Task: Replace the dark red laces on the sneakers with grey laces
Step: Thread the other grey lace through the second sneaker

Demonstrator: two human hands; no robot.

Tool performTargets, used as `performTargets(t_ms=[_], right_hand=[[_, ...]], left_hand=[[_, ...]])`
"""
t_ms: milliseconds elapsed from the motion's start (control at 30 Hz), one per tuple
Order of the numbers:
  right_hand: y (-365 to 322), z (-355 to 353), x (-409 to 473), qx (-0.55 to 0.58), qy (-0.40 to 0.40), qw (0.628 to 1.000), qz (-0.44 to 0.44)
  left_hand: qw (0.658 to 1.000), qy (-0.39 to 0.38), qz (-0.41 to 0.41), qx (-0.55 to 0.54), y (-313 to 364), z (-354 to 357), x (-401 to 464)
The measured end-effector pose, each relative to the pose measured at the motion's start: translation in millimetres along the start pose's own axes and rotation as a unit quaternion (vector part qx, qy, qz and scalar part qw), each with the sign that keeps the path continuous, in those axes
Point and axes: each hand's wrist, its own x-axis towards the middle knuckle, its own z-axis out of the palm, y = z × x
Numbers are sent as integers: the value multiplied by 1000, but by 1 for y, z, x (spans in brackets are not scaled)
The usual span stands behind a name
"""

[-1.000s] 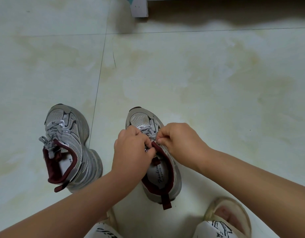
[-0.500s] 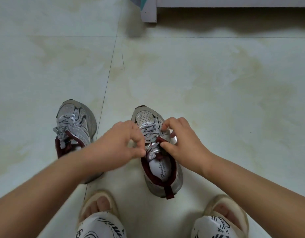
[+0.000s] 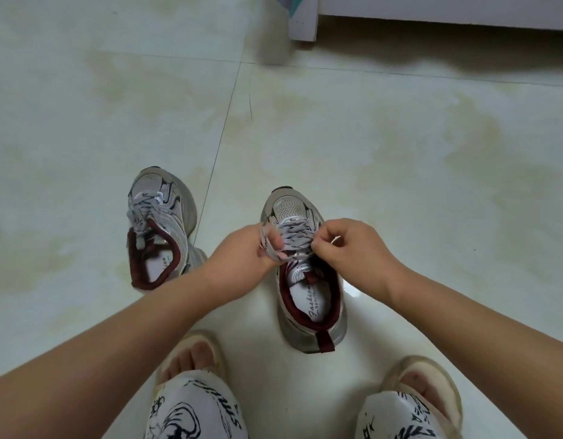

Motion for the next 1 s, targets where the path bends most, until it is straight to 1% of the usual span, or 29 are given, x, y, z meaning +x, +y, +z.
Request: performTargets(t_ms=[33,100,167,233,267,300,367,433,467,533,633,667,700,733,767,800,833,867,900,933,1000], right_hand=[[-3,1,-2,-4,-20,1000,-2],[-3,5,-4,-46,-57,997,-11],[-5,12,-6,-94,-71,992,-35],[-7,16,-3,-133,-42,987,-74],[-7,16,0,-137,-17,987,-82],[-6,16,4,-114,8,991,-69],[-7,9,10,7,63,998,11],[-6,-1,17,138,111,979,101],[-2,-6,20,179,122,966,139],[5,-14,25,203,115,953,196],[9,-17,31,188,113,942,254],[8,-16,30,154,128,947,250],[3,-15,27,106,146,959,218],[-3,-13,23,52,153,974,159],[-10,-10,19,3,136,987,87],[-16,-5,14,-45,100,994,20],[-21,0,12,-92,56,994,-27],[-25,5,10,-134,18,989,-55],[-26,9,11,-168,-1,983,-72],[-29,11,12,-188,-4,979,-80],[-31,12,15,-187,11,980,-70]], left_hand=[[1000,12,-6,-18,-1,1,-1],[998,33,3,-54,2,2,0],[997,44,20,-61,9,0,3],[997,53,19,-62,13,1,8],[996,62,12,-59,13,2,10],[996,70,2,-51,11,3,12],[998,57,-21,-22,4,4,13],[999,-2,-47,10,-5,4,11],[998,-31,-55,23,-9,5,10],[996,-59,-52,39,-16,7,9],[997,-53,-19,47,-18,5,11],[998,-42,-7,47,-16,3,11],[999,-28,6,45,-14,0,12],[999,-14,22,41,-11,-3,14],[998,-4,37,41,-8,-7,15],[998,1,49,44,-4,-10,16],[997,0,58,47,-2,-14,17],[997,-7,63,45,1,-16,19],[997,-17,64,42,3,-18,20],[997,-28,62,44,4,-19,20],[996,-49,57,54,4,-19,21]])
